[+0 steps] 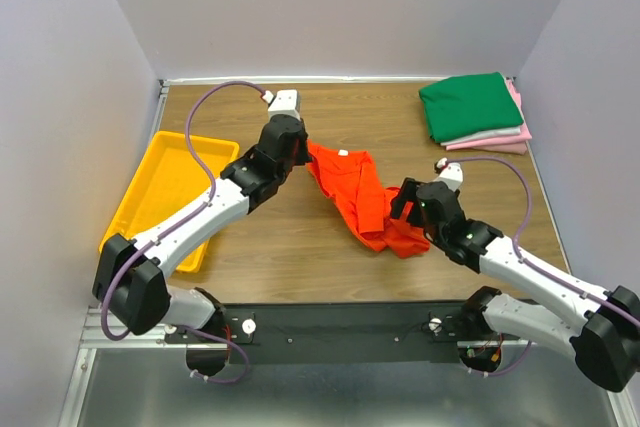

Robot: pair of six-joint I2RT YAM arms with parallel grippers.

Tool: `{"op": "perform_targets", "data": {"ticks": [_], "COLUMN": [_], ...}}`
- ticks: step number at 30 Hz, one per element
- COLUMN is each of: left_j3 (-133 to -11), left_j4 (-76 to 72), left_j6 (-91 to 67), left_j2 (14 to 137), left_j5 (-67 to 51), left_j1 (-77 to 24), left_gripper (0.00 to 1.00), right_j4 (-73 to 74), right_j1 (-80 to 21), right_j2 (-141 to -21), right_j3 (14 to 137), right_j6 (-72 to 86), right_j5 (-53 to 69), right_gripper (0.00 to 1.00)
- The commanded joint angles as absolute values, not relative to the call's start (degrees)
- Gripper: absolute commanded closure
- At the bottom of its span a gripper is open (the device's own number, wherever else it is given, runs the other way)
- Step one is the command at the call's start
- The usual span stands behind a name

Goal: Fold and stack the t-shirts
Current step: Flatten the tshirt out

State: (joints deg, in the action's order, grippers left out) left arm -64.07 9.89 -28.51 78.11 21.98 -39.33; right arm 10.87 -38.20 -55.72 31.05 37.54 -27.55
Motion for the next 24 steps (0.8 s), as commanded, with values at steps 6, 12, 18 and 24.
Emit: {"op": "perform_targets", "data": {"ticks": [6, 12, 18, 24], "left_j3": [-57.8, -54.7, -54.2, -59.6], "left_j4": [4.2, 0.4, -2.5, 3.9], "left_j6": [-24.2, -23.2, -22.0, -21.9], "left_j2": [76.0, 75.6, 74.0, 72.2], "left_j5": [12.7, 7.0, 7.6, 7.1], "left_j1": [-31.8, -27.8, -24.4, -23.6], "left_gripper": [1.0, 1.0, 1.0, 1.0], "right_j4": [12.4, 11.2, 9.4, 9.3], "right_j1": [-38.4, -38.4, -38.4, -38.4], "right_j2": [-59.1, -61.9, -63.9, -66.5], "right_j3": [27.1, 26.2, 27.1, 30.2], "right_j6": [41.2, 40.6, 38.4, 35.7], "right_j5": [-18.4, -14.9, -10.4, -9.7], "right_gripper": [0.09, 0.19, 0.57, 1.0]}}
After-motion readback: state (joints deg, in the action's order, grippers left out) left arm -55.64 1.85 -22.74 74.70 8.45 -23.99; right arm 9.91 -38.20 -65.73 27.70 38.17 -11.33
